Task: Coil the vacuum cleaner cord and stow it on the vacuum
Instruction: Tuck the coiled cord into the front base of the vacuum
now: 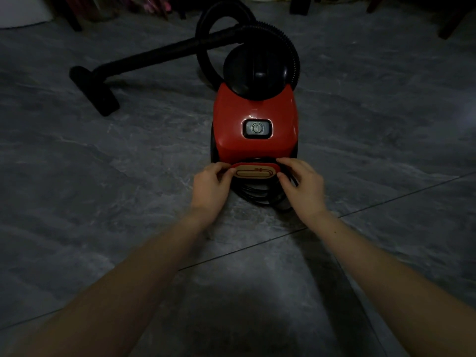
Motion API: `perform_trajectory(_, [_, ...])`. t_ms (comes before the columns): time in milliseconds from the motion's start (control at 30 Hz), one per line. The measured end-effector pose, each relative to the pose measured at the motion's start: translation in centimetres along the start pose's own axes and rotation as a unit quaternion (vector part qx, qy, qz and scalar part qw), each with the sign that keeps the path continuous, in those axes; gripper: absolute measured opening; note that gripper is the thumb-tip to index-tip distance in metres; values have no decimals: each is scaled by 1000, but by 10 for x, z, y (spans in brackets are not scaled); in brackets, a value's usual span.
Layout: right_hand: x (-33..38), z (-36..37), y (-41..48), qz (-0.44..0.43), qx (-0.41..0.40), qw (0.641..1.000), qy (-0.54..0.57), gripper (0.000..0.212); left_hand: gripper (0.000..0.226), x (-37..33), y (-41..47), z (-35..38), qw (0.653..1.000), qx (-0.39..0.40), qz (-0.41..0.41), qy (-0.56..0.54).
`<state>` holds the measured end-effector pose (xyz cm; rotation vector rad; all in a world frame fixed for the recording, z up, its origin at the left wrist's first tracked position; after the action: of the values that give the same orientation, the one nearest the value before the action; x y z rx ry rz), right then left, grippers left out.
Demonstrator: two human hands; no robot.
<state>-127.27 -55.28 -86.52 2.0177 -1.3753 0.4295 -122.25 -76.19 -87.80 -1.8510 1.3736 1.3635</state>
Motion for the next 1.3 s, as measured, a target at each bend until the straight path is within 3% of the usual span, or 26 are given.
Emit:
perform_trajectory(233, [-1, -6, 3, 19, 21, 999, 18, 27, 22, -1, 0, 0, 999, 35, -13, 16])
perform_trajectory(600, [5, -12, 2, -9, 8, 1000, -10, 23, 19, -12, -4, -10, 1000, 12, 0, 7])
perform_trajectory(1300, [20, -8, -4, -45, 21, 999, 8, 33, 17, -16, -3, -8, 1000, 5, 4, -9])
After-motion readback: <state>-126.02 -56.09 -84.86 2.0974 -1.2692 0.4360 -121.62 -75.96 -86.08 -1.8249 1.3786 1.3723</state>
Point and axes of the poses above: each hand's wrist, its own y-axis towards the middle knuckle, its own z-axis out of the palm, x = y × z, the point moved 6 cm from there along y, towards the middle knuckle, and after that the axes turned 13 degrees about -y, right-handed, at the moved point
